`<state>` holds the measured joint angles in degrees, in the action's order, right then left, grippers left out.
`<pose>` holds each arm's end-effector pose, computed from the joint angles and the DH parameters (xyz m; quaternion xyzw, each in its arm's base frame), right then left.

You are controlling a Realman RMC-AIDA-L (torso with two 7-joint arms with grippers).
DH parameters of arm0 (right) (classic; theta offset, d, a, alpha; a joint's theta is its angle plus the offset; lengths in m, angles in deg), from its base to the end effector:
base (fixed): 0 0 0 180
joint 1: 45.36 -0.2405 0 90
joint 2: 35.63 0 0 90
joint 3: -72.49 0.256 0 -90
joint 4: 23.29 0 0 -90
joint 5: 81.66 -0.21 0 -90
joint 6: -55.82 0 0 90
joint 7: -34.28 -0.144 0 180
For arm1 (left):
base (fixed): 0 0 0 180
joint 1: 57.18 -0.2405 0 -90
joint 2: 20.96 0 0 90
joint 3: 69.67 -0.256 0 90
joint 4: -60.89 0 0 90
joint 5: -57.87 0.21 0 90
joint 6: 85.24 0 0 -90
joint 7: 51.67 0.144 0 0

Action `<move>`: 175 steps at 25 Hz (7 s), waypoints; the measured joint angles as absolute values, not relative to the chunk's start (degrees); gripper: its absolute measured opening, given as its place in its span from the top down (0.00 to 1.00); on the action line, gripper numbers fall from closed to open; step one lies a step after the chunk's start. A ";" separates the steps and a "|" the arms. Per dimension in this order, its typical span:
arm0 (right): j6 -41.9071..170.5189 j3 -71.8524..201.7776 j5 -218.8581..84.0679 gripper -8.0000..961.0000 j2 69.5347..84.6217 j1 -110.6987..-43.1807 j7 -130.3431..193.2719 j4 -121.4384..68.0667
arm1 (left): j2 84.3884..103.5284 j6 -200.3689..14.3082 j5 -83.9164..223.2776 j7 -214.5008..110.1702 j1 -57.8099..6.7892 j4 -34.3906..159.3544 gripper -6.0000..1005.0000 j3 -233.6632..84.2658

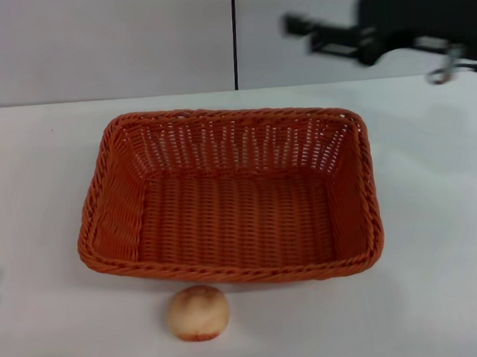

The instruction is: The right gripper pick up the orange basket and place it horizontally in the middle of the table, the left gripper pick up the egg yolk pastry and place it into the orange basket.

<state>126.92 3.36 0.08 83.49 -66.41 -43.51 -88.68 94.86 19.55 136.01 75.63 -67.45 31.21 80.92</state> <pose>0.1649 0.3567 0.0377 -0.9106 0.0322 0.3215 0.2576 -0.3910 0.1050 0.0961 -0.7476 -0.2499 -0.3738 0.4889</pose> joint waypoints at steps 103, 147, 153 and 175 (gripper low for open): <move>145.92 28.55 -30.34 0.36 82.93 -52.64 -34.35 -54.49 | 97.07 12.22 171.94 59.84 -49.76 31.22 0.90 76.48; 148.74 28.25 -30.33 0.36 82.91 -54.84 -34.63 -53.49 | 97.12 15.67 158.33 59.61 -36.28 35.17 0.73 74.71; 149.66 28.37 -30.33 0.36 82.93 -54.05 -33.27 -53.35 | 96.80 17.98 157.64 56.66 -44.56 23.29 0.55 80.95; 152.58 29.37 -30.91 0.36 82.90 -57.80 -24.95 -46.60 | 96.99 13.73 134.62 72.78 -60.67 32.28 0.16 95.70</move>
<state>152.58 29.37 -30.91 82.90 -57.80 -24.95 -46.60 96.99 13.73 134.62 72.78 -60.67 32.28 95.70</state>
